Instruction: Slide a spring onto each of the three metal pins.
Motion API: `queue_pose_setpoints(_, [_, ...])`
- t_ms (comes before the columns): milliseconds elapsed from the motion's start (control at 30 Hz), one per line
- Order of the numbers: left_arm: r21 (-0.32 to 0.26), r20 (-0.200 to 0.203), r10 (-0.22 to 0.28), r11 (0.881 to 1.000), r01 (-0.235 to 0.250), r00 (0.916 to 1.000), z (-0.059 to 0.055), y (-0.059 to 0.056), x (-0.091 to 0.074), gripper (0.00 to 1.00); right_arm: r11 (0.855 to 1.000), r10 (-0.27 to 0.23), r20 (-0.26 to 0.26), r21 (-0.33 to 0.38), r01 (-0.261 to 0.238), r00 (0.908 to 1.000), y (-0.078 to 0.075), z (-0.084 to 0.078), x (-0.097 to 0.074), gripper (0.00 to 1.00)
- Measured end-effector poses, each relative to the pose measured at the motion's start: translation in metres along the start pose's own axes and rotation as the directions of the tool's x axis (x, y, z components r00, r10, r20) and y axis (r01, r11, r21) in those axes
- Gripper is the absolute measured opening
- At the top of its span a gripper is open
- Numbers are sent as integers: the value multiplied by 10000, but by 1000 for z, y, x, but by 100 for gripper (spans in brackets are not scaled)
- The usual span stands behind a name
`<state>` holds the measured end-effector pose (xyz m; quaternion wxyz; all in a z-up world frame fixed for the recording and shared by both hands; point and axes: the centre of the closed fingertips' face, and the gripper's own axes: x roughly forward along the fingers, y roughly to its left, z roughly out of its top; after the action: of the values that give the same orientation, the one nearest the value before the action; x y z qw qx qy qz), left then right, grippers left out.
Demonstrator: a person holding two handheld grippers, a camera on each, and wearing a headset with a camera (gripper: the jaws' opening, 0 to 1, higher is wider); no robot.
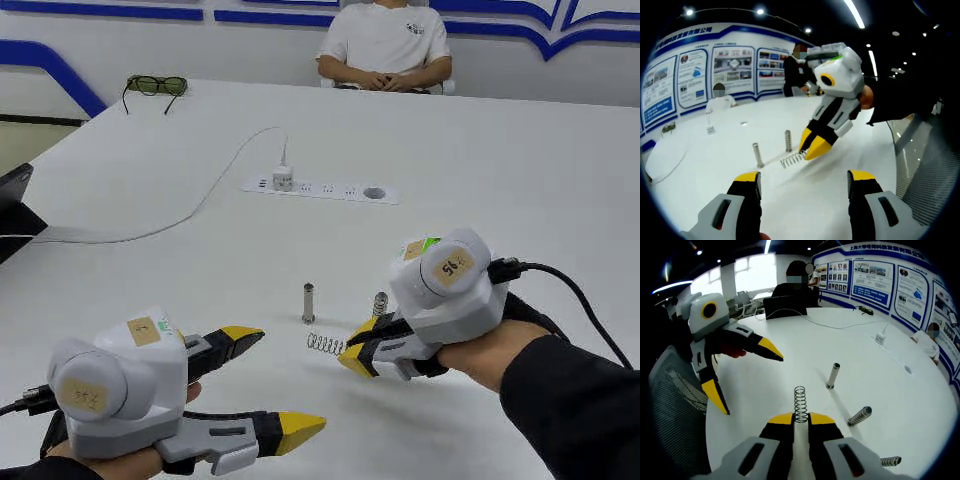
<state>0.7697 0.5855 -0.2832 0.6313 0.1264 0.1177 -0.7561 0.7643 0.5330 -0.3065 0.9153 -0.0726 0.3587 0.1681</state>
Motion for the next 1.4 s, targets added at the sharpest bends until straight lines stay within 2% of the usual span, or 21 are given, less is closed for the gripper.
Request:
queue_pose_setpoints(367, [382,-115,-295,9988,299,9995,2,-5,4,66,9983,552,-202,-165,-555,9983,15,-4,-16,12])
queue_pose_setpoints(733, [1027,-220,-631,9926,651,9978,2,-13,6,51,9899,1311,-489,-475,-1334,9902,32,-6,-25,12])
queue_pose_setpoints(1000, [1792,-414,-894,9792,954,9951,0,-21,7,35,9833,1685,-626,-591,-1722,9837,41,-5,-27,12])
queue_pose_setpoints(1400, [2444,-628,-1138,9615,1258,9915,-2,-27,9,23,9748,2060,-881,-686,-2122,9746,52,-6,-29,12])
